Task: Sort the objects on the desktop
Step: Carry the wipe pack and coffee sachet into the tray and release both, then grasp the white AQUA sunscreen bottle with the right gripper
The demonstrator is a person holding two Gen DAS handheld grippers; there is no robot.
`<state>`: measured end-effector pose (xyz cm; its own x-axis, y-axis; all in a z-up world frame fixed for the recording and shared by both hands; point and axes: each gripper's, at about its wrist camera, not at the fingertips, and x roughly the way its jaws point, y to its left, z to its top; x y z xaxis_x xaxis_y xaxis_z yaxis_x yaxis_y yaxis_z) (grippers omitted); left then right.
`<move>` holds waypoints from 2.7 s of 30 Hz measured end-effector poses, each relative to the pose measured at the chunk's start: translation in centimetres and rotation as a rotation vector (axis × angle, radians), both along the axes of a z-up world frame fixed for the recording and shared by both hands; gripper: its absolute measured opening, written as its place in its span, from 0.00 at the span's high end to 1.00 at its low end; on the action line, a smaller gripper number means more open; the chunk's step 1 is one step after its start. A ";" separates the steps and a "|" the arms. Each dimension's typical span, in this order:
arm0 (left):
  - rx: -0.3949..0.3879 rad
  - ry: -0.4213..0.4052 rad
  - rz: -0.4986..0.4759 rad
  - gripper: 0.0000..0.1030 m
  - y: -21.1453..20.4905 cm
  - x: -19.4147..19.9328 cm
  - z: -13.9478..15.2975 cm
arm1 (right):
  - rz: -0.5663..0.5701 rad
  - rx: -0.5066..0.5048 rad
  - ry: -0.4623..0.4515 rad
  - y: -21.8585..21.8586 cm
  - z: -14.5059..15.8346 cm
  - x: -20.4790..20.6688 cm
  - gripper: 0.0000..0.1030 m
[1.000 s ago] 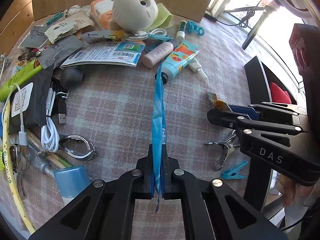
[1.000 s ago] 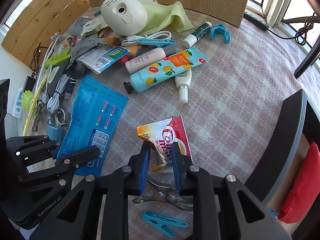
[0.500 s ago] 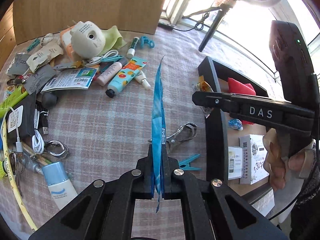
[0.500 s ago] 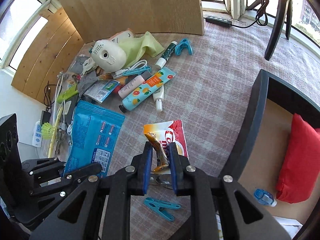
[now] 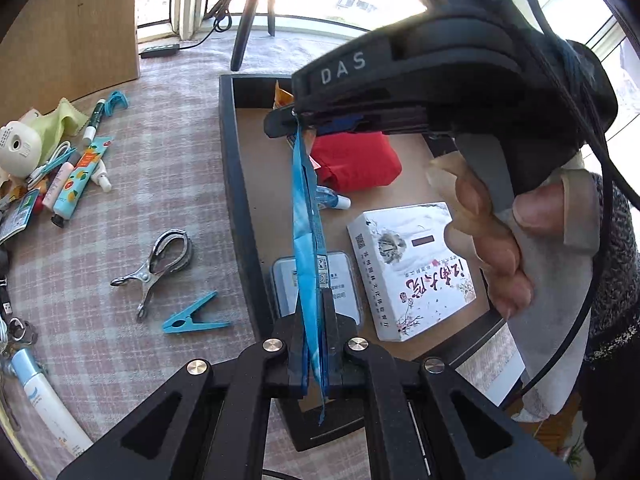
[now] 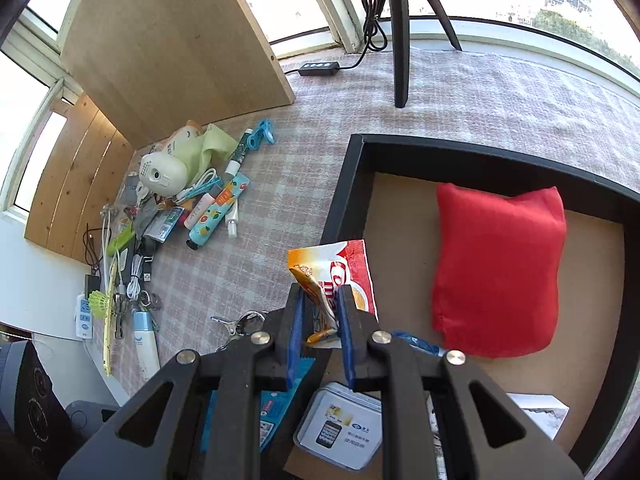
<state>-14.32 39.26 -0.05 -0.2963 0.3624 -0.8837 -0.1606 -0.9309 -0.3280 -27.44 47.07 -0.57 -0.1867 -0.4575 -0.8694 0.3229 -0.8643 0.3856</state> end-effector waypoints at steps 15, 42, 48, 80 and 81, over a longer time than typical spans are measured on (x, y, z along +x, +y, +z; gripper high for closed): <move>-0.010 0.026 -0.104 0.39 2.9 1.0 0.5 | -0.035 0.041 0.016 1.1 0.4 -1.2 0.66; -0.138 -0.020 0.466 0.40 -20.2 7.8 -3.5 | 0.224 0.003 -0.019 -10.8 -0.2 7.7 0.66; -0.170 -0.042 0.522 0.40 -22.9 10.4 -4.4 | 0.316 0.006 -0.036 -15.9 -1.9 11.8 0.66; 0.008 -0.081 0.534 0.50 -26.4 12.0 -8.3 | 0.404 -0.091 -0.276 -27.2 -8.2 15.4 0.66; -0.007 -0.078 0.537 0.50 -26.2 11.9 -8.3 | 0.418 -0.091 -0.280 -27.8 -8.3 15.5 0.66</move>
<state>-2.42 13.05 -8.37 -0.3718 0.1726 -0.9121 0.3627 -0.8775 -0.3138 -11.92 19.23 -8.89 0.2629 -0.5195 -0.8130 0.5072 -0.6424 0.5745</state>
